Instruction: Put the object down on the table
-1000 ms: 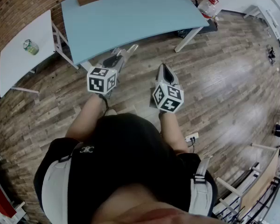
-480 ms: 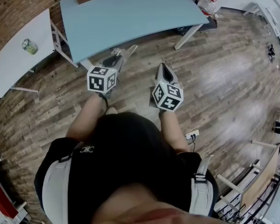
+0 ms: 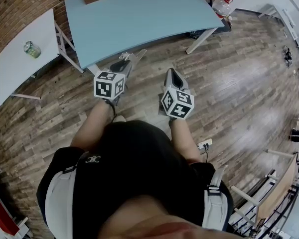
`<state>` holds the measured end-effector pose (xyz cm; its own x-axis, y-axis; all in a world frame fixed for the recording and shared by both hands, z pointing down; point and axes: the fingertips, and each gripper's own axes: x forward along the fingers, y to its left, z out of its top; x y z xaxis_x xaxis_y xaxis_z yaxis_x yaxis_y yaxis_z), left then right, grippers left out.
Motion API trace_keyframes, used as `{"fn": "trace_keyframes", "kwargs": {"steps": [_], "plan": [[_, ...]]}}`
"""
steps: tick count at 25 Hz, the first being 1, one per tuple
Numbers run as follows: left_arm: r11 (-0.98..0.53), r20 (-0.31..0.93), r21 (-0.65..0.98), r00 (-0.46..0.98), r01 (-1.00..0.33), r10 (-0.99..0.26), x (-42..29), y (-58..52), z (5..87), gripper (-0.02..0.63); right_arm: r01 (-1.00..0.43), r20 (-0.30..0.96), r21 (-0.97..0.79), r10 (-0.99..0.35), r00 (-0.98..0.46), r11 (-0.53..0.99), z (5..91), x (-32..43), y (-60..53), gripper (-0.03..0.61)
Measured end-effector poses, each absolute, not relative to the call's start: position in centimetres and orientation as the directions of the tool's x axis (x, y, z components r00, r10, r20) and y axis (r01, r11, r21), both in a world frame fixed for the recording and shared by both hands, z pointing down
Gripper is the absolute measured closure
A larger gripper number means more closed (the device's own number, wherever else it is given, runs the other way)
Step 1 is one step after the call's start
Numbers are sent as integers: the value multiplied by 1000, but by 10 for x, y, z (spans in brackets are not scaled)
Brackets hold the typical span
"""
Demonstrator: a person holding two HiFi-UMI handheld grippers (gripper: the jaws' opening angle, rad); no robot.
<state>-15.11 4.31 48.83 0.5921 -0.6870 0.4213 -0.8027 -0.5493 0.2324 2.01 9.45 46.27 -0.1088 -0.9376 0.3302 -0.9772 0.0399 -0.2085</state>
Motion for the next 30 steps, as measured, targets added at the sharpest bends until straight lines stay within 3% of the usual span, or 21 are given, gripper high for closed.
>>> {"fn": "trace_keyframes", "kwargs": {"steps": [19,30], "plan": [[-609,410,240,648,-756,-642,-207,2,493,537,-984,336,-178,-941,-36,-26,467,-43,64,565],[-637,416,274,686,-721,-597,-198,-11,506,537,-984,359,-153,-933,31,-91,476,-33,66,565]]}}
